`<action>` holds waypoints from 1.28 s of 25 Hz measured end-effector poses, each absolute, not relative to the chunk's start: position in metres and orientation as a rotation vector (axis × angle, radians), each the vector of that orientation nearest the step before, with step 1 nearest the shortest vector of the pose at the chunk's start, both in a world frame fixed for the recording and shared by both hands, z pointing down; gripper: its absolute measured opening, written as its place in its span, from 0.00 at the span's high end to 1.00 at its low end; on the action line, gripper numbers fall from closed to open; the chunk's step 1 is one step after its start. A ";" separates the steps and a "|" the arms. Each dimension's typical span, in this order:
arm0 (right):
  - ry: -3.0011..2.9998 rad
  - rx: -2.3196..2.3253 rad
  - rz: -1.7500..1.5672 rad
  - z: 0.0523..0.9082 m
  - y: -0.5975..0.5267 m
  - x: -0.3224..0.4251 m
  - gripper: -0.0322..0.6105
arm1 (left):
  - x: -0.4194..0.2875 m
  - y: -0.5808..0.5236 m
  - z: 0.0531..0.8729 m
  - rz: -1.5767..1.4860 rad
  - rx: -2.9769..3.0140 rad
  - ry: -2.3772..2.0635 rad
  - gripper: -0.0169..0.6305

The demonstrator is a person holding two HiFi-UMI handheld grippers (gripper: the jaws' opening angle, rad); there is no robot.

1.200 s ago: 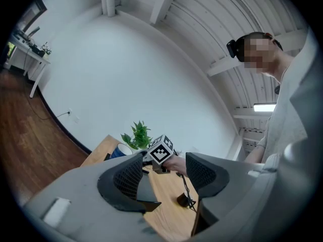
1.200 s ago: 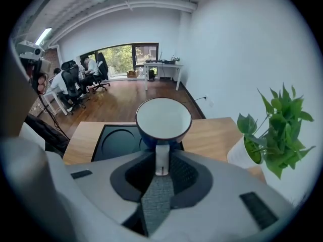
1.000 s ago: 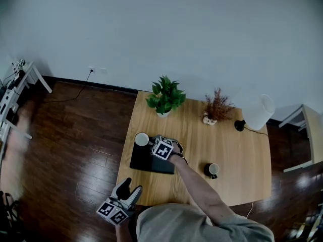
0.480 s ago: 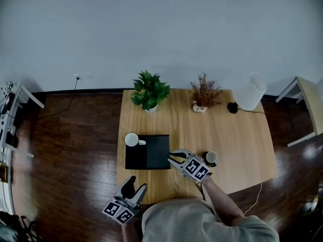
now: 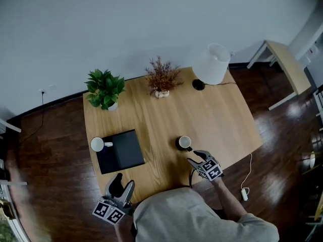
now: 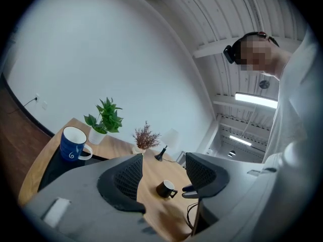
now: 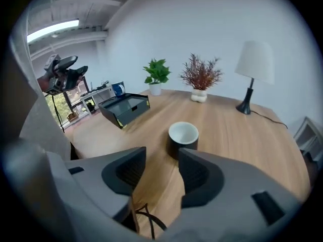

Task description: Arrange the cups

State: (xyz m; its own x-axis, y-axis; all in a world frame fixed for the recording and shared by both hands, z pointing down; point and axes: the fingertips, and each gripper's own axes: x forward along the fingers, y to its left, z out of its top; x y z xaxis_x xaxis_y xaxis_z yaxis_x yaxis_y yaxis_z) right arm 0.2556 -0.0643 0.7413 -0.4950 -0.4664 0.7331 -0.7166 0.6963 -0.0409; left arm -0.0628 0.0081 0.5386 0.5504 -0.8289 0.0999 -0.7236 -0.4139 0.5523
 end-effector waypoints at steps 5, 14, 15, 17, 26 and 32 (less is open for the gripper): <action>-2.103 0.959 0.456 0.770 -0.071 0.282 0.61 | -0.058 0.004 0.534 -0.225 2.259 -1.240 0.58; -2.014 0.899 0.397 0.799 -0.091 0.274 0.62 | -0.069 0.010 0.535 -0.232 2.231 -1.291 0.58; -2.004 0.895 0.393 0.802 -0.093 0.273 0.63 | -0.070 0.012 0.536 -0.234 2.226 -1.297 0.58; -1.982 0.882 0.399 0.804 -0.096 0.272 0.69 | -0.073 0.015 0.537 -0.237 2.215 -1.309 0.58; -1.953 0.812 0.375 0.812 -0.105 0.263 0.84 | -0.087 0.020 0.536 -0.279 2.184 -1.349 0.58; -2.068 0.868 0.548 0.794 -0.107 0.266 0.84 | -0.093 0.023 0.539 -0.312 2.159 -1.366 0.58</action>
